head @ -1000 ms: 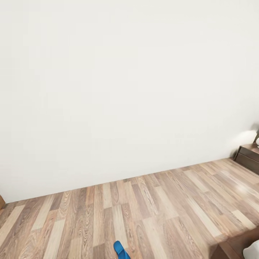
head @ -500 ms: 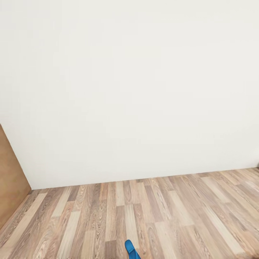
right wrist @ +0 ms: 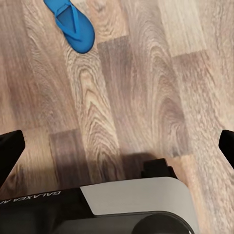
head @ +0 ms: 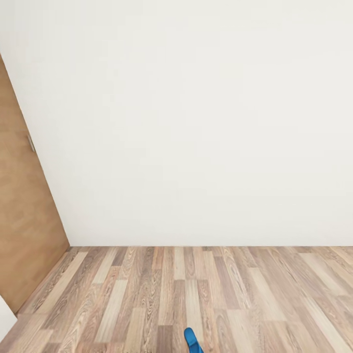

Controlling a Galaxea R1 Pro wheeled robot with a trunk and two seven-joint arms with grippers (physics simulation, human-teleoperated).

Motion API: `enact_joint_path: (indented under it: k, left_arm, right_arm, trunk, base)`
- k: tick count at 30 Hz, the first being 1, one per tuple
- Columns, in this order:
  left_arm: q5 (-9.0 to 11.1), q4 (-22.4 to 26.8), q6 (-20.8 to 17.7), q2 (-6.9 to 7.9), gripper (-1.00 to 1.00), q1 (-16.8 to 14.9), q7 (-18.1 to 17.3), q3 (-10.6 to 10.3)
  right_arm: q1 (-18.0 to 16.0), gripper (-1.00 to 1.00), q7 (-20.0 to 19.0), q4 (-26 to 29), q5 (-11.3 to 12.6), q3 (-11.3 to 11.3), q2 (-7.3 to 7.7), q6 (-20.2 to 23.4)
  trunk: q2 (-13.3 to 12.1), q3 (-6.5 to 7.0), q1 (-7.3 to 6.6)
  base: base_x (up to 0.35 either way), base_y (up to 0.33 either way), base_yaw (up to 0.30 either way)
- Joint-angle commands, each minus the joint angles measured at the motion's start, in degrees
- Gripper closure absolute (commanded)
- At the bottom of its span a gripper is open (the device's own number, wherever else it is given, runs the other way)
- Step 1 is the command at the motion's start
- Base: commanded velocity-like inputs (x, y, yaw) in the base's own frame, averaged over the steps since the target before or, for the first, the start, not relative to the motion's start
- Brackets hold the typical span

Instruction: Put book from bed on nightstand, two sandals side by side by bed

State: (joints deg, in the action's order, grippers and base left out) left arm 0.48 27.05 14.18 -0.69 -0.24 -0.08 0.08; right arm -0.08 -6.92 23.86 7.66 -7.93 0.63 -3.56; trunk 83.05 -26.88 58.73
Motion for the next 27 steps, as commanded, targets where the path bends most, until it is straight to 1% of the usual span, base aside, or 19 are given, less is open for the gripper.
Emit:
enact_joint_path:
  k: [1, 6, 19, 27]
  left_arm:
    - [0.1, 0.0, 0.1, -0.01, -1.00, 0.0, 0.0, 0.0]
    - [0.1, 0.0, 0.1, -0.01, -1.00, 0.0, 0.0, 0.0]
    - [0.1, 0.0, 0.1, -0.01, -1.00, 0.0, 0.0, 0.0]
    - [0.1, 0.0, 0.1, 0.02, -1.00, 0.0, 0.0, 0.0]
  right_arm:
    - [0.0, -1.00, -0.5, 0.0, 0.6, -0.2, -0.01, -0.1]
    - [0.0, -1.00, -0.5, 0.0, 0.6, -0.2, -0.01, -0.1]
    - [0.0, -1.00, -0.6, 0.0, 0.6, -0.2, -0.01, -0.1]
    - [0.0, -1.00, -0.6, 0.0, 0.6, -0.2, -0.01, -0.1]
  trunk:
    - [0.0, -0.05, 0.00]
    - [0.0, -0.05, 0.00]
    - [0.0, -0.05, 0.00]
    - [0.0, -0.05, 0.00]
  base:
    - [0.000, 0.000, 0.239]
    - [0.000, 0.000, 0.137]
    - [0.008, 0.000, 0.007]
    - [0.261, 0.000, 0.000]
